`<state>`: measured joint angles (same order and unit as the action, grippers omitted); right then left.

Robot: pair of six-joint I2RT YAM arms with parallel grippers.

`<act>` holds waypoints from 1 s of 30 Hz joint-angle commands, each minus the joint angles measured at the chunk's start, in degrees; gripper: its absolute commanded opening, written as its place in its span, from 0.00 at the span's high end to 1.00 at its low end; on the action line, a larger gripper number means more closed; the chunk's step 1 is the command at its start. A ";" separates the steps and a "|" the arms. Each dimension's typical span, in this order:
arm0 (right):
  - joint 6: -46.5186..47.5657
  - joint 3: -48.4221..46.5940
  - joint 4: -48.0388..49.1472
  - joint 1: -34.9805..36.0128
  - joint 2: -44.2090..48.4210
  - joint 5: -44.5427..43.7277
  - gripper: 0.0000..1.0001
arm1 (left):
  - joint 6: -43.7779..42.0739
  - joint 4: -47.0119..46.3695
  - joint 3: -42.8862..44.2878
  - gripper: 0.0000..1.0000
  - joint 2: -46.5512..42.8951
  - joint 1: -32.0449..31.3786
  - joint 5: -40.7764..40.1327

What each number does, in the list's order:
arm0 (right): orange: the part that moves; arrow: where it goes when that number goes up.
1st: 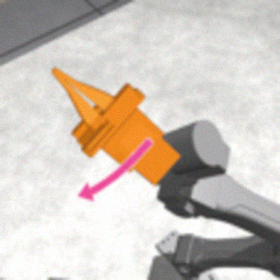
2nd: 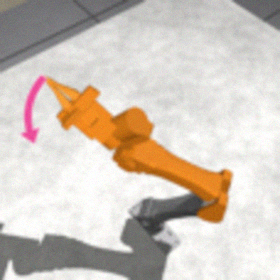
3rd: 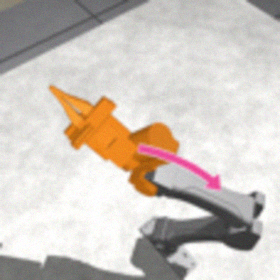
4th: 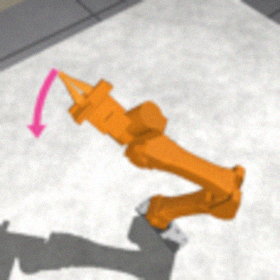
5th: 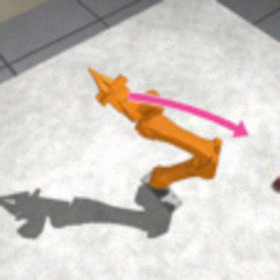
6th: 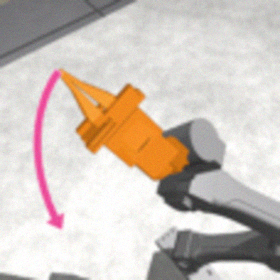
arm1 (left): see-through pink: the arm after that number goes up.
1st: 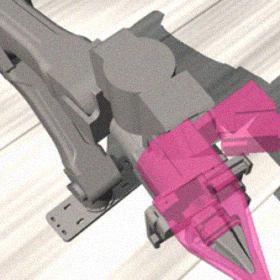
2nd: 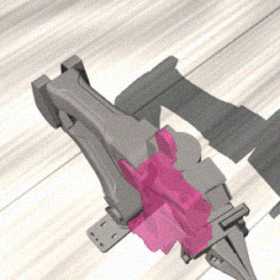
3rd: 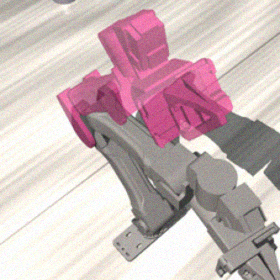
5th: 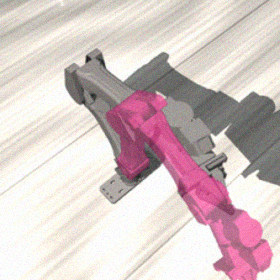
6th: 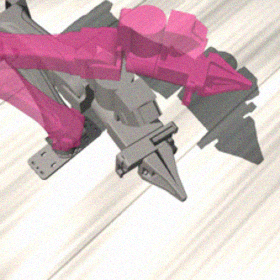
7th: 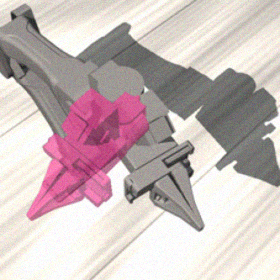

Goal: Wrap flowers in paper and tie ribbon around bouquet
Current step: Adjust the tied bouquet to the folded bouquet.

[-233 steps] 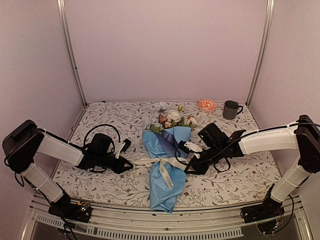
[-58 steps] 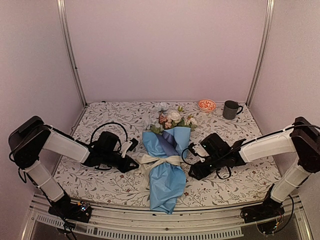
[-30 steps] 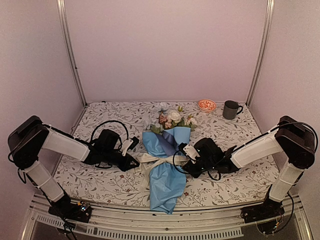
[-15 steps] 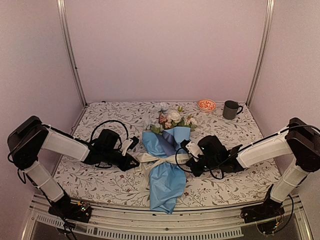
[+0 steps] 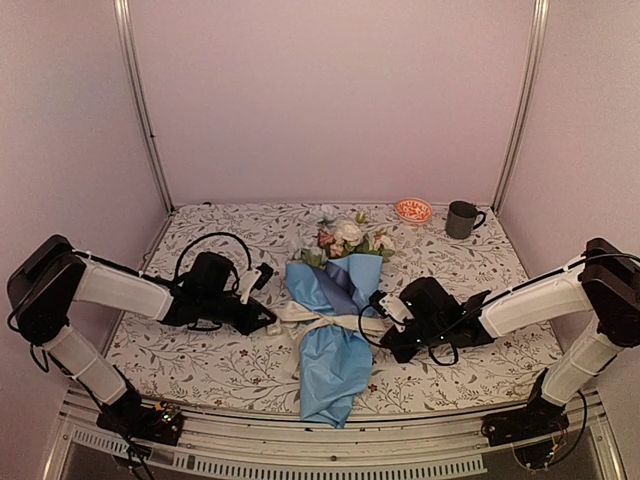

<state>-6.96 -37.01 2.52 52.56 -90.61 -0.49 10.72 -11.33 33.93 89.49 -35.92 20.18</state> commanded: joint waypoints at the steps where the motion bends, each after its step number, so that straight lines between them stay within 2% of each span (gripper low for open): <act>1: -8.08 1.19 -5.74 -0.13 -0.62 4.87 1.00 | -1.37 -0.76 2.33 1.00 0.54 0.92 -0.55; 5: -15.81 2.48 -7.81 0.14 0.61 12.11 1.00 | -0.84 0.14 3.81 1.00 3.70 2.04 -0.10; 9: -22.52 6.19 -8.93 0.21 4.12 14.96 1.00 | -0.40 -1.02 4.09 1.00 5.26 3.40 -0.54; 18: -24.15 7.05 -14.24 0.32 7.30 16.60 1.00 | -1.32 0.57 6.20 1.00 9.34 4.59 -1.83; 30: -24.59 10.47 -14.04 0.40 4.61 21.76 1.00 | -0.88 0.67 5.85 1.00 11.33 6.66 -1.57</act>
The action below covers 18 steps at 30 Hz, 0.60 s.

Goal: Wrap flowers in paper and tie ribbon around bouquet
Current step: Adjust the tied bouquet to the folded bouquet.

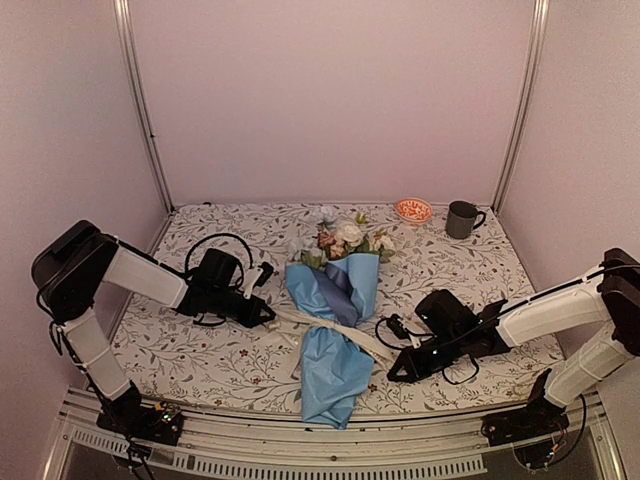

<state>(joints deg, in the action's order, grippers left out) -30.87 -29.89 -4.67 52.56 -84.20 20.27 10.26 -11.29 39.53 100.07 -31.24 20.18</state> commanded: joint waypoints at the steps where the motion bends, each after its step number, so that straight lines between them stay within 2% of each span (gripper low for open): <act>1: -0.77 3.61 -6.85 0.41 -1.69 1.00 1.00 | -0.42 0.39 0.14 1.00 0.78 1.98 -1.21; 6: -0.79 3.22 -6.97 0.42 -1.07 0.87 1.00 | -0.43 -0.80 -0.82 1.00 -0.10 1.94 0.87; 10: 0.20 -1.17 -9.82 -0.10 0.03 -2.50 1.00 | -1.19 -1.36 -3.15 1.00 -2.97 0.48 3.58; 18: 4.66 -8.29 -14.00 -9.71 0.67 -8.42 1.00 | -1.67 -0.05 -9.21 1.00 -12.43 -6.80 3.28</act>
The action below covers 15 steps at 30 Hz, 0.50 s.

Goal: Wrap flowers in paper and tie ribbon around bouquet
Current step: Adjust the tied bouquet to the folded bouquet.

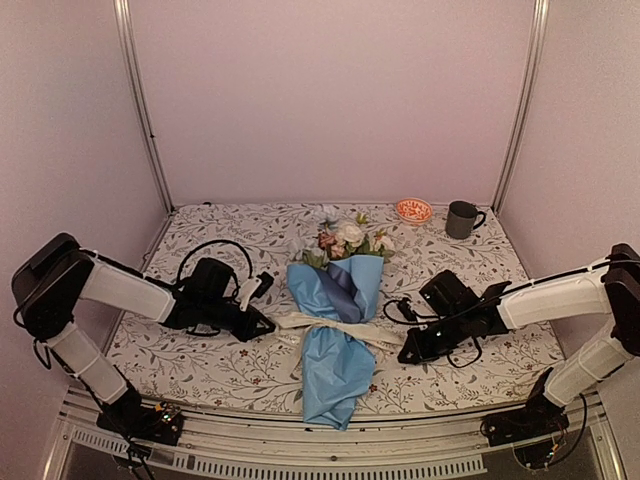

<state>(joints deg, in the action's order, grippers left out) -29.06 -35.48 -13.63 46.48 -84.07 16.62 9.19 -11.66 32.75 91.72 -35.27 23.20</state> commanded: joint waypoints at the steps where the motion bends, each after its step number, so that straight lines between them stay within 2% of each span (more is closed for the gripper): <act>1: 3.36 -3.27 -5.24 -4.01 0.25 -5.31 1.00 | -0.20 0.33 -3.15 1.00 -4.84 -3.25 0.50; 12: 4.54 -4.39 -6.83 -6.82 1.69 -8.43 1.00 | 2.62 -0.55 -5.82 0.99 -6.65 -7.85 0.59; 13: 4.49 -4.51 -6.91 -6.84 2.11 -8.71 0.94 | 2.67 -0.51 -5.78 0.91 -6.86 -8.12 0.49; 14: 4.52 -4.63 -7.23 -6.84 2.78 -9.38 0.80 | 2.79 -0.35 -5.73 0.80 -7.31 -8.31 0.45; 15: 4.27 -4.82 -7.89 -6.91 3.58 -10.21 0.60 | 2.95 0.04 -5.62 0.65 -7.95 -8.37 0.44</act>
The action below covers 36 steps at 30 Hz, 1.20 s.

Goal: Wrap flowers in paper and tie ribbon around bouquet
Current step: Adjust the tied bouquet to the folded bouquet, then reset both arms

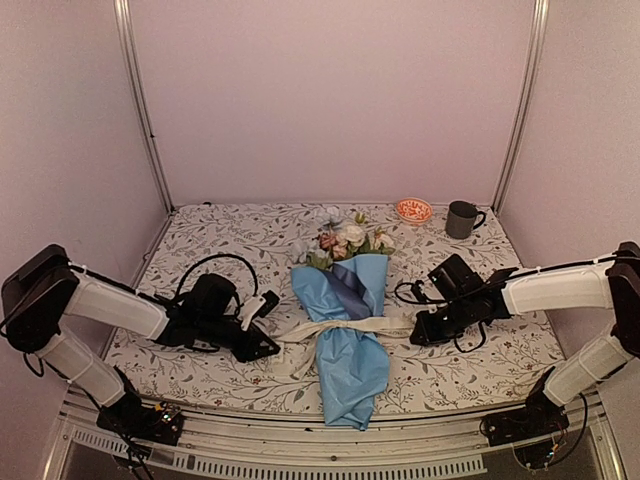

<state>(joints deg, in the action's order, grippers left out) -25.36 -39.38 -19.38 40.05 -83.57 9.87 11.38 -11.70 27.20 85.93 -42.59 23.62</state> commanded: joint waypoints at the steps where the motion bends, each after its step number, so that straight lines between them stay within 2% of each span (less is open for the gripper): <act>1: 0.10 -1.10 -2.91 -0.50 4.05 -4.42 0.41 | 1.12 0.89 0.15 0.52 -3.32 -1.24 -0.23; 2: -0.24 -1.36 -3.76 -0.69 5.24 -5.34 0.29 | 1.35 1.59 0.28 0.39 -4.70 -1.43 -0.62; 4: -1.42 -2.05 -5.70 -1.92 7.97 -6.88 0.02 | 2.01 2.60 0.04 0.06 -8.69 -1.71 -1.59; 5: -2.07 -2.29 -6.25 -3.03 9.50 -6.91 0.01 | 2.16 3.00 -0.18 0.02 -11.10 -1.71 -2.08; 8: -2.08 -2.92 -6.24 -7.68 14.89 -4.22 0.01 | 2.57 4.84 0.05 0.01 -18.00 -1.71 -5.65; 10: -1.21 -4.43 -6.13 -11.75 17.55 -2.51 0.01 | 2.17 5.66 0.56 0.01 -22.08 -1.61 -11.78; 13: 0.88 -7.19 -6.07 -18.91 18.26 -1.27 0.01 | 2.21 7.38 3.03 0.01 -23.64 0.31 -19.08; 17: 3.56 -7.68 -0.75 -30.87 18.27 1.34 0.01 | 3.95 10.34 7.90 0.01 -20.26 7.61 -23.67; 18: 4.15 -7.21 1.31 -35.85 18.27 3.27 0.01 | 3.99 10.72 8.75 0.01 -19.25 9.65 -24.91; 23: 1.80 -1.73 12.82 -48.92 18.27 5.62 0.01 | 5.43 9.33 9.09 0.01 -15.51 20.86 -34.09; 26: -0.41 1.94 17.98 -51.84 17.70 5.35 0.01 | 8.58 5.72 6.11 0.01 -15.66 27.09 -39.65; 29: 1.04 2.92 19.12 -52.04 15.57 3.30 0.01 | 8.15 1.11 2.29 0.01 -17.34 29.85 -47.76; 31: 2.44 3.05 19.28 -52.16 14.49 0.77 0.01 | 8.12 -0.24 1.57 0.01 -18.55 31.99 -49.97; 36: 4.65 3.68 22.31 -52.17 12.64 0.25 0.01 | -0.71 -10.96 -1.65 0.01 -18.24 32.76 -59.14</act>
<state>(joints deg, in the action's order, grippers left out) -23.14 -36.73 -2.33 -11.81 -69.91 11.09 16.97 -11.38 27.79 68.27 -10.70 -25.54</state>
